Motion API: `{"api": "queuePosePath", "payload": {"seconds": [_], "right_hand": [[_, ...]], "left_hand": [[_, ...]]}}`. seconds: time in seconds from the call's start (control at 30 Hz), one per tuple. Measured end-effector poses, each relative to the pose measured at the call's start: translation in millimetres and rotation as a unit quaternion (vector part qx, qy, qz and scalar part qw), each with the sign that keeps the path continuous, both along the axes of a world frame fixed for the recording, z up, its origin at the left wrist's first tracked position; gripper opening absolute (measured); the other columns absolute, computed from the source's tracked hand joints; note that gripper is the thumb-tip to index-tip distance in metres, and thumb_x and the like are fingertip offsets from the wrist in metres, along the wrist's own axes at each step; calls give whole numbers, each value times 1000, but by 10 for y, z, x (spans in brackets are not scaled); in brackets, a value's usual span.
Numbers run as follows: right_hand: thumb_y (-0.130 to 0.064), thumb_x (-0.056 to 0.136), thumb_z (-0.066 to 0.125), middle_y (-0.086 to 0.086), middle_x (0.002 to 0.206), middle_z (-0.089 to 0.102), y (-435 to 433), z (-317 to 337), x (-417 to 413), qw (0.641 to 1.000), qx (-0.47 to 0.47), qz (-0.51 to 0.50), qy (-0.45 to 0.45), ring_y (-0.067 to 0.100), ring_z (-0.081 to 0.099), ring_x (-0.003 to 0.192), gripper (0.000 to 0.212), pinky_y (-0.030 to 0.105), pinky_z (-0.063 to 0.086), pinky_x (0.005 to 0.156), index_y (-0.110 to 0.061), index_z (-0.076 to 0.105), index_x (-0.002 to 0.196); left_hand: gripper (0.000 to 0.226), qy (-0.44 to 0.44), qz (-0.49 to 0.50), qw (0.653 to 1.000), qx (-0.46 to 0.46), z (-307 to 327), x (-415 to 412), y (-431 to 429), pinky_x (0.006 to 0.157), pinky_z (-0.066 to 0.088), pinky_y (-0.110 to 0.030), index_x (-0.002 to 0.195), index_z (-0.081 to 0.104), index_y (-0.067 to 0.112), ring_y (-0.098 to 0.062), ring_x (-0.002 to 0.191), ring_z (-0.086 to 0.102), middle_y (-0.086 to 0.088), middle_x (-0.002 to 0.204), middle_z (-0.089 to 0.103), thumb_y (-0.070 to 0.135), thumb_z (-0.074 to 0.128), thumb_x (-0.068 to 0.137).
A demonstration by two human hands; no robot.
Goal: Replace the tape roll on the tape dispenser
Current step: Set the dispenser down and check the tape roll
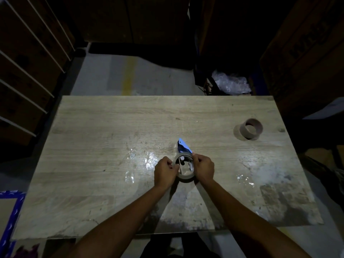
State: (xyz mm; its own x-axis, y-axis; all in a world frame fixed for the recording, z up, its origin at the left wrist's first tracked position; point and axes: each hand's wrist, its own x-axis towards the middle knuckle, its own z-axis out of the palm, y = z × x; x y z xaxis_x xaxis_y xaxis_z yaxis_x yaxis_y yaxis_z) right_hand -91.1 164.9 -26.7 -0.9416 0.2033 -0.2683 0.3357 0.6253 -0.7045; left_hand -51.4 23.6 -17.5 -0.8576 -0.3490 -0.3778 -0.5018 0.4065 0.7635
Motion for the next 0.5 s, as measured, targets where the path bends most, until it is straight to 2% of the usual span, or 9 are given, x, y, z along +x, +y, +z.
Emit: {"api": "queuePosePath", "payload": {"seconds": [0.13,0.27,0.43,0.5], "right_hand": [[-29,100,52,9,74,73,50,43,-46,999,21,48,-8,19,60,65,36,26,36,55,-13,78,83],[-28,101,49,3,66,66,62,50,-47,996,29,82,-18,18,59,62,37,24,36,53,-14,75,79],[-26,101,49,2,68,63,134,78,-101,988,44,143,-30,18,59,65,32,20,34,52,-18,66,75],[-23,101,49,2,72,63,133,136,-68,986,47,157,-25,19,59,67,28,21,34,52,-14,68,82]], "left_hand": [[18,-1,-1,1000,-3,-11,4,-11,53,37,-22,76,55,10,-9,58,50,4,64,54,15,72,81],[17,-1,5,1000,-7,4,13,2,54,39,-23,78,58,10,-15,62,56,1,67,60,17,72,82],[15,-9,-1,1000,-9,-48,15,-24,70,52,-38,86,62,9,-25,78,66,-7,80,69,23,68,88],[17,3,-15,1000,-15,-16,31,-12,76,54,-38,101,62,11,-27,89,68,-9,95,70,26,64,92]]}}
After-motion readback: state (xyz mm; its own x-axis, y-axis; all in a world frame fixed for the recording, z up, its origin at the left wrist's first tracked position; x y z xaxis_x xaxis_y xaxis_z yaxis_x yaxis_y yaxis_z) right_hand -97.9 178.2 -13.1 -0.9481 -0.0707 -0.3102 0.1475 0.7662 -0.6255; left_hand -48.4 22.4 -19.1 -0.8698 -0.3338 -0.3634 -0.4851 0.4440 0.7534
